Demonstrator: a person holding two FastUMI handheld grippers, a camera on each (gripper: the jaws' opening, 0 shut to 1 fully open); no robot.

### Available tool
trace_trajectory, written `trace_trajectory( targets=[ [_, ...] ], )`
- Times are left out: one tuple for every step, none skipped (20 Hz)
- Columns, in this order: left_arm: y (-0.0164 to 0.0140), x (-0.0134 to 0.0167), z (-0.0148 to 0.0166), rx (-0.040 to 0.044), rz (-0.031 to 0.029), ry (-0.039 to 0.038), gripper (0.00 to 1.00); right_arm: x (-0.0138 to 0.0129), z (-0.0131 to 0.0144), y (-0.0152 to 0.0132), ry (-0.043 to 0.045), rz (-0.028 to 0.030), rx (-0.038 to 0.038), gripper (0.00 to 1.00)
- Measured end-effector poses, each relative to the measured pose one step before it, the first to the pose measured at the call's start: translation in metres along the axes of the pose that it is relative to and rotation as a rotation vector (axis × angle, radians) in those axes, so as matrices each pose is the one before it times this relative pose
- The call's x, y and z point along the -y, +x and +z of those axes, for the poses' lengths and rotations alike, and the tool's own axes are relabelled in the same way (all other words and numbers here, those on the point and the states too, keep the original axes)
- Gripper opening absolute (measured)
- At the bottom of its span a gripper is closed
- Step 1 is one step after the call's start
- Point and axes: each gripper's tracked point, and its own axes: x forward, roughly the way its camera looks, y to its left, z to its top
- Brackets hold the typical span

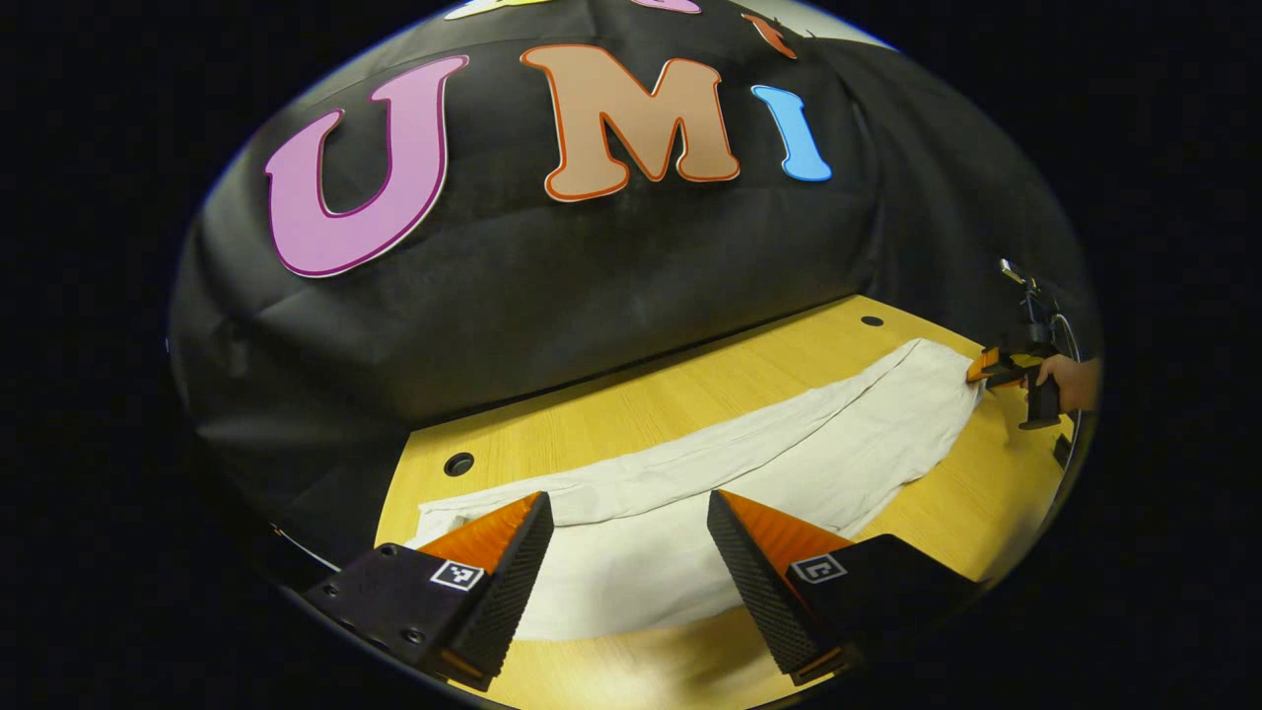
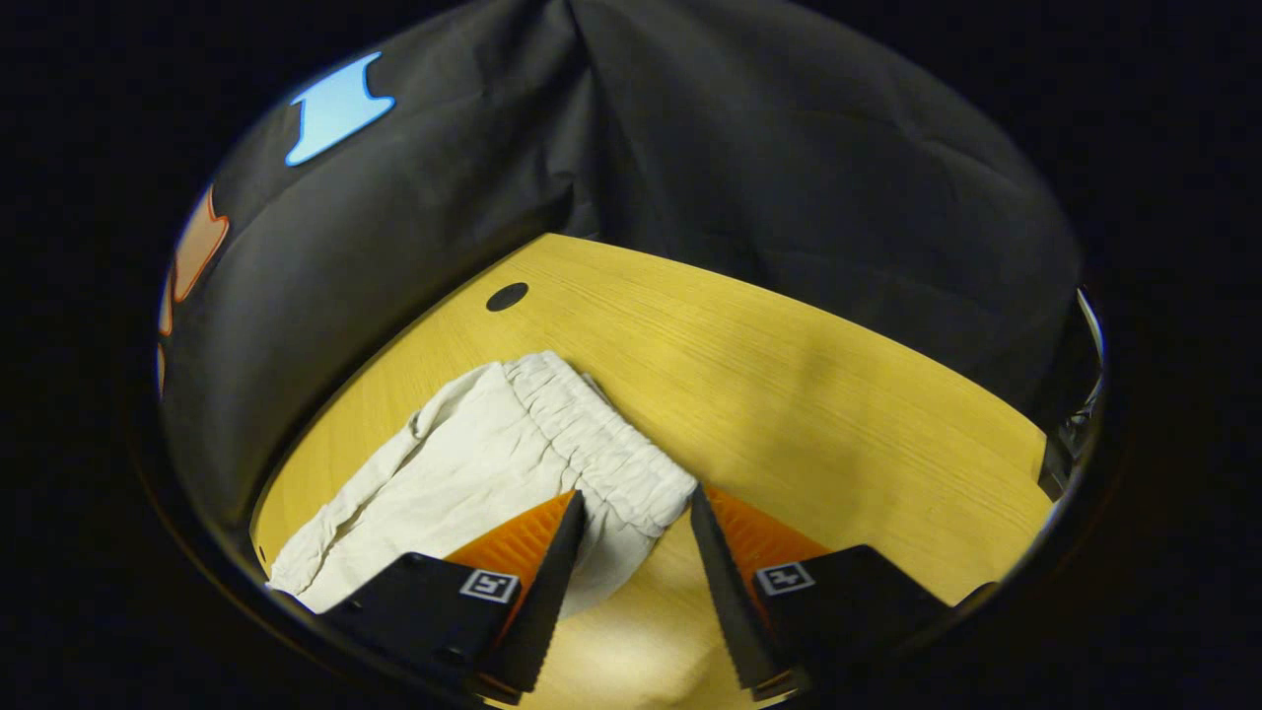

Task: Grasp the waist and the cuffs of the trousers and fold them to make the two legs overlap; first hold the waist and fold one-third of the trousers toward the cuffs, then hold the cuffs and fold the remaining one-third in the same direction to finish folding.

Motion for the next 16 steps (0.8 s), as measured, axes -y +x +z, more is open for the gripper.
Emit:
trace_trajectory(
  targets=[
    [-0.00092,-0.00013,-0.00033,-0.00493,0.00682,-0.00272,0.96,-0.00347,-0.00128,0.00137,-0.01972,0.03251,-0.01617,0.54],
    [-0.00069,-0.00112,-0.00018,-0.00442,0.00641,-0.00392,0.96,-0.00195,-0.00075,-0.00083,-0.02443,0.0206,-0.01724,0.39],
    [-0.00071,-0.00003,-0.00035,-0.00462,0.00935,-0.00628,0.96,0.00192,0.00642,0.00258,-0.0243,-0.00395,0.03024,0.25],
    [-0.00136,0.00008,-0.00104,-0.00472,0.01053,-0.00557,0.96,0.00051,-0.00107,-0.00192,-0.0356,-0.00224,-0.00514,0.1],
    [-0.00229,0.00138,0.00055,-0.00007,0.00479,-0.00848,0.96,0.00017,0.00264,-0.00035,-0.02008,0.00304,-0.00091,0.17],
    [-0.00053,0.00173,0.00078,0.00125,0.00224,-0.00822,0.96,0.00012,0.00153,0.00081,0.00115,0.00232,-0.00228,0.17],
    [-0.00205,0.00142,0.00043,0.00073,0.00589,-0.0065,0.96,-0.00027,0.00257,-0.00015,0.01015,0.00483,-0.00168,0.17],
    [-0.00046,-0.00199,0.00007,0.00099,0.00638,-0.00668,0.96,-0.00114,-0.00019,-0.00124,0.00825,0.00808,-0.00373,0.17],
    [-0.00122,0.0012,0.00062,0.00016,-0.00248,-0.00741,0.96,-0.00088,0.0017,-0.00114,0.00009,-0.00105,0.00108,0.17],
    [-0.00154,-0.0002,-0.00037,0.00205,-0.00073,-0.00394,0.96,0.00095,0.0053,-0.00562,-0.00833,-0.01429,0.01757,0.17],
    [-0.00082,-0.00147,-0.00021,-0.00093,0.00388,-0.00409,0.96,-0.00448,0.00725,-0.00174,-0.01287,-0.00654,0.01944,0.16],
    [-0.00075,-0.00128,-0.00187,0.00031,0.00308,-0.00462,0.96,-0.01026,0.00951,-0.0098,-0.00797,0.01718,0.02331,0.14],
    [-0.0024,-0.00282,-0.00102,0.00291,0.0039,-0.00532,0.96,-0.012,0.00476,-0.00683,-0.0251,0.02181,0.01987,0.09],
    [-0.00206,-0.00349,-0.00322,0.00525,-0.0003,-0.0074,0.96,-0.00559,0.00928,-0.01061,-0.02524,0.02115,0.02909,0.09],
    [-0.00155,-0.00215,-0.00188,0.00042,-0.00422,-0.00906,0.96,-0.00628,0.01212,-0.01315,-0.02222,0.01607,0.0346,0.09],
    [-0.00126,-0.00223,-0.00353,-0.00274,-0.00492,-0.00556,0.96,-0.00611,0.00978,-0.01597,-0.02313,0.01699,0.02795,0.09]
  ],
)
